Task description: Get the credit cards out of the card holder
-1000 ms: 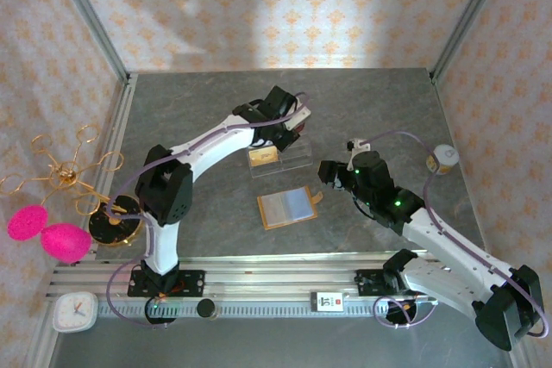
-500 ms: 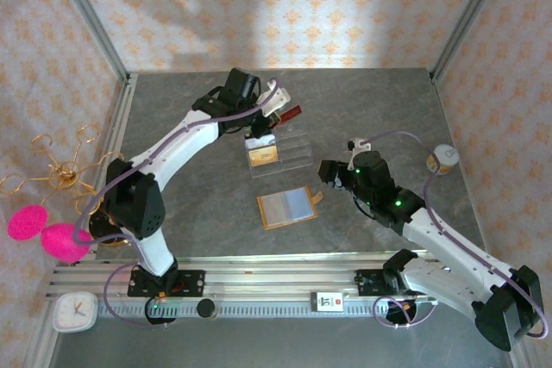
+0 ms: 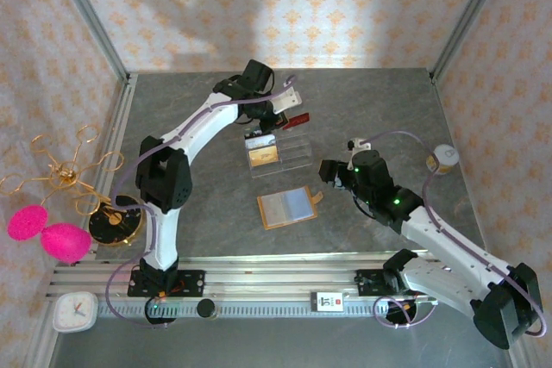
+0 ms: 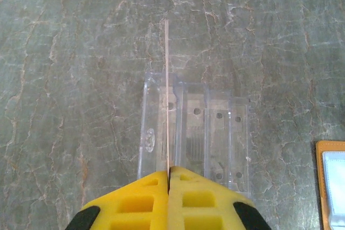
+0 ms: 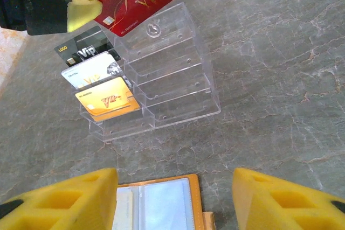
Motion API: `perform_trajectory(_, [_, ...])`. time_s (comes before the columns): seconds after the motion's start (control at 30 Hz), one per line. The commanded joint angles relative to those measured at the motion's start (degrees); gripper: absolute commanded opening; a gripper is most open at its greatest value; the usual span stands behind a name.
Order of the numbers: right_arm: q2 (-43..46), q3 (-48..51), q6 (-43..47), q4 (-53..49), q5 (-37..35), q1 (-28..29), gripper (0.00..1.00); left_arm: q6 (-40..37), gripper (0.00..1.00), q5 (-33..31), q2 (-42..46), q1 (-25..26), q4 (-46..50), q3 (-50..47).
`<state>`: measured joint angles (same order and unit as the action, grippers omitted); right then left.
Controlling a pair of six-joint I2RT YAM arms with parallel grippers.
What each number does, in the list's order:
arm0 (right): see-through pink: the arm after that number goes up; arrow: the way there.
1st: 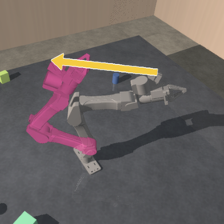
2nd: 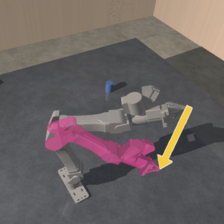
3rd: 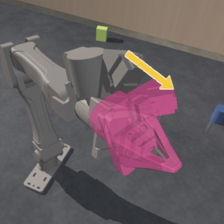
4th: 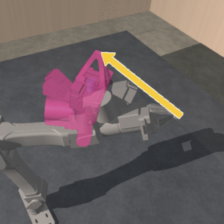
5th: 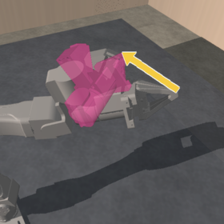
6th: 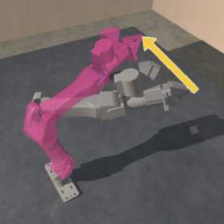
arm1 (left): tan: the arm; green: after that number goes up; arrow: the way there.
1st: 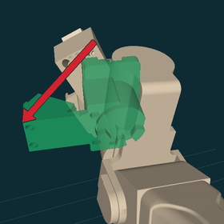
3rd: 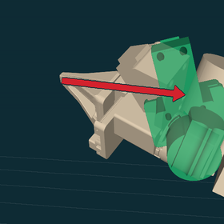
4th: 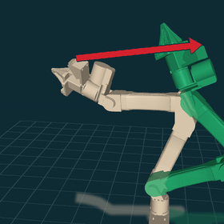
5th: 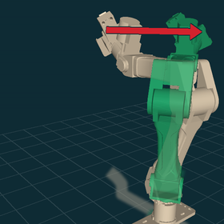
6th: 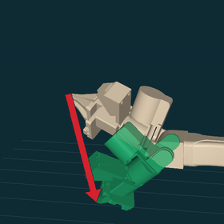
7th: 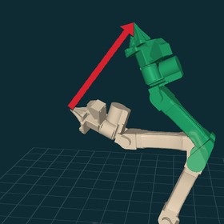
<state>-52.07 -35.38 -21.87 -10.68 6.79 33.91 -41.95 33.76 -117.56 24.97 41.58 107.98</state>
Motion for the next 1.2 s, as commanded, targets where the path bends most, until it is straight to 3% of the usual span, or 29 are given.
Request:
perform_trajectory(0.0, [-0.23, -0.95, 0.42, -0.22, -2.07, -0.57, 0.57, -2.76, 0.00, 1.36, -0.65, -0.46, 3.52, 2.33])
perform_trajectory(1.17, [-2.24, -1.93, 0.28, 0.41, -0.90, -0.83, 0.57, -1.84, 0.00, -0.53, -4.46, -1.90, 1.76, 2.10])
